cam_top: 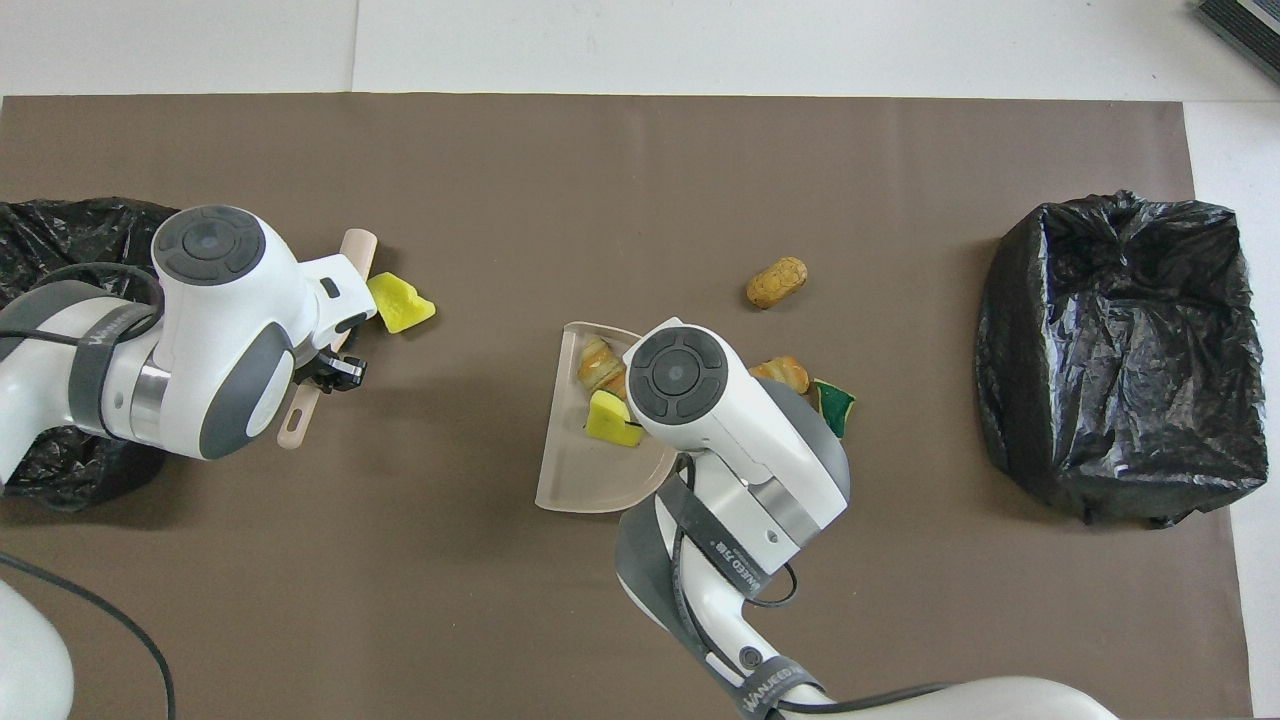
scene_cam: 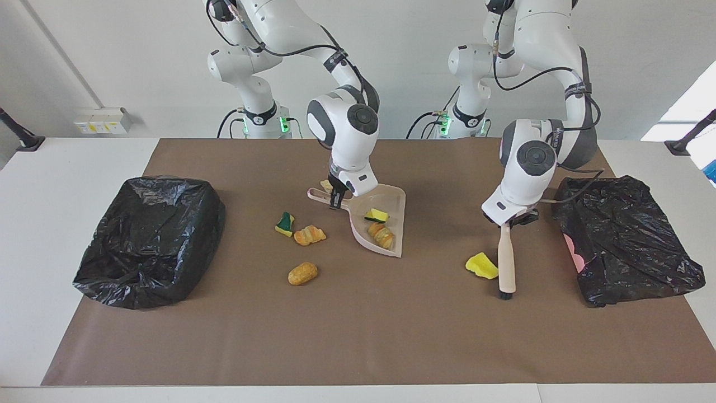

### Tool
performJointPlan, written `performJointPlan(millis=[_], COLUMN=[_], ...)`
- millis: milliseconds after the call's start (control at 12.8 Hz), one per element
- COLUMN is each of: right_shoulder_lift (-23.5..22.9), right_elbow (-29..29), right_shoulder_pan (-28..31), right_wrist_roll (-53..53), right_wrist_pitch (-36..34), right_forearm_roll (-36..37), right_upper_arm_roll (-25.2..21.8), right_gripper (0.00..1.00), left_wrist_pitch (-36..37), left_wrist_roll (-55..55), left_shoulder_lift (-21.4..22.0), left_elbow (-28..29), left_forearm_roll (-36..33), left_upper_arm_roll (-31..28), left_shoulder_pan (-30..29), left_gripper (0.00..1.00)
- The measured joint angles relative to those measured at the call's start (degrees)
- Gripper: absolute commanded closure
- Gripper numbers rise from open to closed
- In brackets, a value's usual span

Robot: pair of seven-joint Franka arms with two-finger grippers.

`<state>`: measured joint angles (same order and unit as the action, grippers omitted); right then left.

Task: Sweep and dump trash in bin
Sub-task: 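Sweep more pieces into the dustpan with the left gripper's brush, then carry the loaded dustpan with the right gripper to the nearby bin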

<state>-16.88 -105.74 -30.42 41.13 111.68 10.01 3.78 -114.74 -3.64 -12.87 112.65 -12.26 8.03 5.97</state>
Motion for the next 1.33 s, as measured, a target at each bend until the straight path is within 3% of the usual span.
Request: performJointPlan(millis=[784, 1098, 1333], right_shoulder_lift=[0.0, 0.0, 0.0], right_elbow=[0.0, 0.0, 0.1], right_shoulder_pan=[0.0, 0.0, 0.1], right_wrist_roll=[0.0, 0.0, 0.1], right_wrist_pitch=[0.0, 0.0, 0.0], right_forearm_roll=[0.0, 0.0, 0.0], right_upper_arm_roll=[0.0, 0.0, -0.1], right_gripper=[1.00, 1.00, 1.00], left_wrist_pitch=[1.1, 1.1, 1.1], left_wrist_roll=[-10.1, -14.2, -15.1], left_shoulder_lift=[6.3, 7.7, 8.7], left_elbow=[6.9, 7.6, 7.1], left_forearm_roll=[16.5, 25.8, 26.8], left_upper_arm_roll=[0.4, 0.4, -0.3], left_shoulder_pan=[19.2, 21.4, 21.5], left_gripper=[1.00, 1.00, 1.00])
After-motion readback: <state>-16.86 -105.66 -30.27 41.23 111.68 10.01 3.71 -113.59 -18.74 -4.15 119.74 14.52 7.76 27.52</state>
